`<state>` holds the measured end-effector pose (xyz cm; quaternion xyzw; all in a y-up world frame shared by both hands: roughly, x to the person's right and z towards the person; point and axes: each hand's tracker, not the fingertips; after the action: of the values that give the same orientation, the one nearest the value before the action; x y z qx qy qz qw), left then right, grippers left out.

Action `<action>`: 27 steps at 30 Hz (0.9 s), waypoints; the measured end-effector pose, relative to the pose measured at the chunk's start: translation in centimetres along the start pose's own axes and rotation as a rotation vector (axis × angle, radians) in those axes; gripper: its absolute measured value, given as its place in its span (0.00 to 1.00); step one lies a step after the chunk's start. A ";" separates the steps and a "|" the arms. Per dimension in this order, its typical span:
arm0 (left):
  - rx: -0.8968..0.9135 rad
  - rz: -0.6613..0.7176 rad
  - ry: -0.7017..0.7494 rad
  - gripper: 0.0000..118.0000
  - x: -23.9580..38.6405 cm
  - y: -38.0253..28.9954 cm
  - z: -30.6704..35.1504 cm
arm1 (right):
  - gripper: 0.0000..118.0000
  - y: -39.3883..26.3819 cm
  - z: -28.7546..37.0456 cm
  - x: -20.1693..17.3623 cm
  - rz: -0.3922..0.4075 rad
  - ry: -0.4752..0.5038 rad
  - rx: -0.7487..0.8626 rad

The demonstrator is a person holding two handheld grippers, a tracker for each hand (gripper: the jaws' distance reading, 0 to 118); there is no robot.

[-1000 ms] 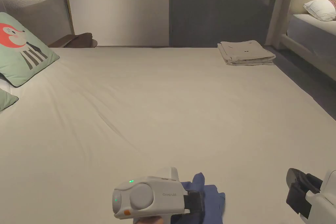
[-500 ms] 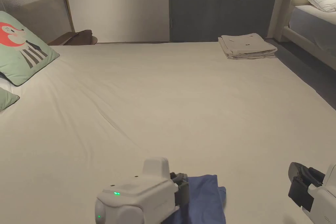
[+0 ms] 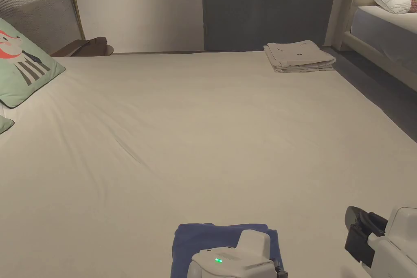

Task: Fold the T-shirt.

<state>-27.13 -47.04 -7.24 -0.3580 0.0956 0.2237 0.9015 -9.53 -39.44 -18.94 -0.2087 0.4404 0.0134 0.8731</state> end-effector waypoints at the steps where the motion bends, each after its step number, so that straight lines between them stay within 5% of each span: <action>1: 0.005 0.017 -0.009 0.02 -0.2 0.2 0.2 | 0.00 0.2 0.1 -0.2 -0.001 0.005 -0.004; 10: 0.208 0.201 -0.070 0.02 -5.8 1.1 8.8 | 0.00 0.3 -1.0 -4.2 0.084 0.138 -0.070; 17: 0.315 0.359 0.045 0.02 -12.4 -0.7 15.8 | 0.00 -2.4 -5.5 -9.5 0.188 0.286 -0.318; 21: 0.308 0.445 0.064 0.02 -15.3 -2.8 17.4 | 0.00 -4.9 -8.9 -10.8 0.285 0.220 -0.484; 26: 0.264 0.572 -0.045 0.02 -18.0 -4.4 17.1 | 0.00 -4.4 -10.8 -10.0 0.236 0.235 -0.564; 27: 0.247 0.595 -0.074 0.10 -18.6 -4.5 16.7 | 0.00 -4.0 -11.3 -9.9 0.221 0.243 -0.594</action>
<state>-41.23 -44.68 13.74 -0.1939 0.1897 0.4768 0.8361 -23.37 -45.76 -15.79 -0.4050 0.5379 0.2109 0.7087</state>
